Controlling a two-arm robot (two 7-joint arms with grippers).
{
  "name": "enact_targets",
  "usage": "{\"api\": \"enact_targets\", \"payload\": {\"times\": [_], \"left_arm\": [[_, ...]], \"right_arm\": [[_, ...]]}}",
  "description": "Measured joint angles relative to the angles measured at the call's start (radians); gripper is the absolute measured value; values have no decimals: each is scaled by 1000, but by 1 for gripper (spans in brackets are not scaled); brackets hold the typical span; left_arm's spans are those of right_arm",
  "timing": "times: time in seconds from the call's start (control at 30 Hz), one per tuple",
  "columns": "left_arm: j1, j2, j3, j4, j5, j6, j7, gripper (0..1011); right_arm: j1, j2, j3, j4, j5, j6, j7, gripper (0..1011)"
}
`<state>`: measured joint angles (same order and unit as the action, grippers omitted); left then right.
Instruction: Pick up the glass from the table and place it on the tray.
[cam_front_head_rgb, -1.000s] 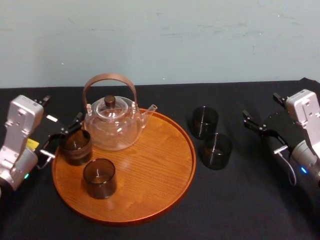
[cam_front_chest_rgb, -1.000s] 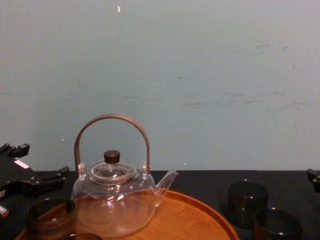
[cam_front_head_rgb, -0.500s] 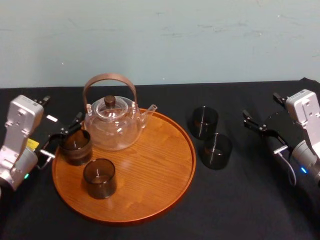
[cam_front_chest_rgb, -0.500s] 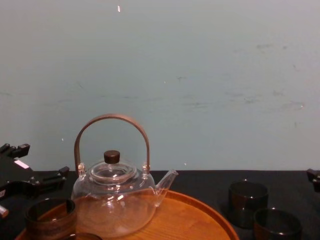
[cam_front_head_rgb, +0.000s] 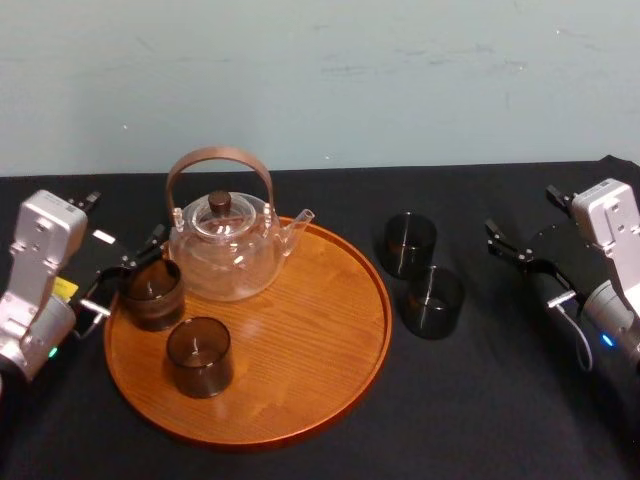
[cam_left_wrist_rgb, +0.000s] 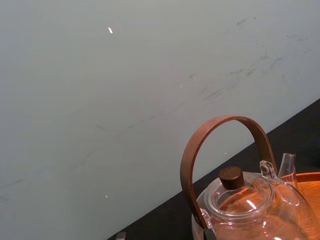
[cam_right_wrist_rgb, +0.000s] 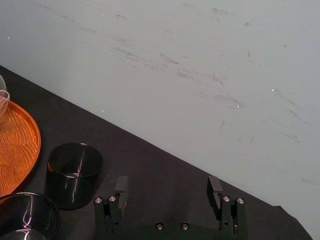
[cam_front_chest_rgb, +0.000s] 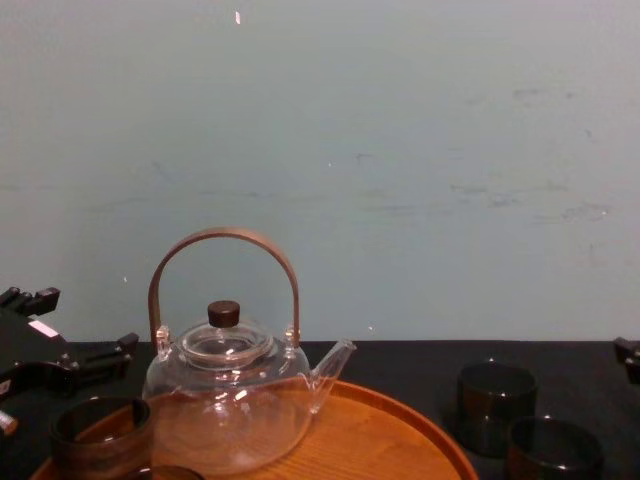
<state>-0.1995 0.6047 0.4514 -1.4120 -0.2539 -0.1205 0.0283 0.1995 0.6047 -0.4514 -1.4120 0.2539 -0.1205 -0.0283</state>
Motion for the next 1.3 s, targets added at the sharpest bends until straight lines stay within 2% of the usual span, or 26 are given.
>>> {"api": "enact_targets", "payload": {"times": [0.67,0.83,0.93,1.07,1.13,1.3], "left_arm": [[0,0,0,0,0,0,0,1001],[0,0,0,0,0,0,0,1001],[0,0,0,0,0,0,0,1002],[0,0,0,0,0,0,0,1002],[0,0,0,0,0,0,0,1001],[0,0,0,0,0,0,0,1001]], "right_arm": [[0,0,0,0,0,0,0,1008],[-5,-7,13,-4,7,0,18,1008],[-20,-5,20,-26,9,4,25,1008],[-68,7,38,-97,26,13,43,1008],[-101,14,50,-139,55,13,68,1008],[-160,26,61,-214,85,19,100,1008]]}}
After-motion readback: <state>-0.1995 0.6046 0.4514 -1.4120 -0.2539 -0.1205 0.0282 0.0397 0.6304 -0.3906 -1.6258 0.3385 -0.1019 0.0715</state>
